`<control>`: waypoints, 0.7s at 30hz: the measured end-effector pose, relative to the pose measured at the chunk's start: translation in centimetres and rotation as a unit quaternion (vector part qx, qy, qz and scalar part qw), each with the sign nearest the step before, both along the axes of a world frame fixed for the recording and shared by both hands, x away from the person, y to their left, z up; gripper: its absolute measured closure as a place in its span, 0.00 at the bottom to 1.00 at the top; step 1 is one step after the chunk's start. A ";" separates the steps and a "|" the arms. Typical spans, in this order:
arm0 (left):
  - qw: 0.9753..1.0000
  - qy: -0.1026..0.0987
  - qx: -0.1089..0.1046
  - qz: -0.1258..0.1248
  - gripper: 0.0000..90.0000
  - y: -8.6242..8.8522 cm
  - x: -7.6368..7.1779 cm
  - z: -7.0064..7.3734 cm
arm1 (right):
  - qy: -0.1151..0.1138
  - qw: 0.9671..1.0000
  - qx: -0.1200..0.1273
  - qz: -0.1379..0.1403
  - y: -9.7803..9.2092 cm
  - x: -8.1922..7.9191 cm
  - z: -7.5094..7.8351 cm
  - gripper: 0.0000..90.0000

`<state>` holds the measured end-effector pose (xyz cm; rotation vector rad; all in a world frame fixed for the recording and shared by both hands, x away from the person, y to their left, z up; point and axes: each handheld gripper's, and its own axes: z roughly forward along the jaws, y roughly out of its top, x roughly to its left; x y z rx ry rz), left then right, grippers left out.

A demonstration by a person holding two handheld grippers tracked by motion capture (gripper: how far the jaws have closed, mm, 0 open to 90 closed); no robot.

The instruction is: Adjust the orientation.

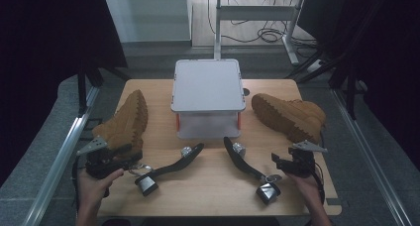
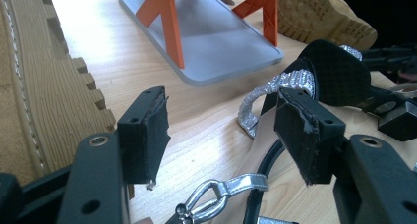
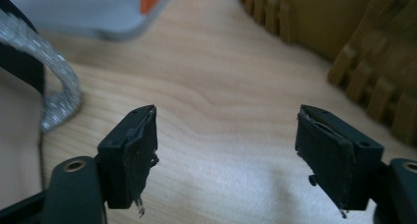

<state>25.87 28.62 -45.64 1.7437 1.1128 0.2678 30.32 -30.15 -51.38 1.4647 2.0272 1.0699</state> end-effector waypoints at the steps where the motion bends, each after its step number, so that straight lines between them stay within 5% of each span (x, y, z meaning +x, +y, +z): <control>1: 1.000 0.001 0.002 0.001 0.42 0.0 0.0 0.0 | -0.004 1.000 0.005 0.001 -0.1 0.0 0.3 0.28; 10: 1.000 -0.002 0.001 -0.001 0.42 -0.1 -0.2 0.0 | -0.038 0.999 0.017 0.017 0.3 -0.1 2.2 0.32; 21: 1.000 0.004 0.004 -0.003 0.42 -0.2 0.1 -0.3 | -0.038 0.999 0.016 0.012 0.4 0.0 1.8 0.34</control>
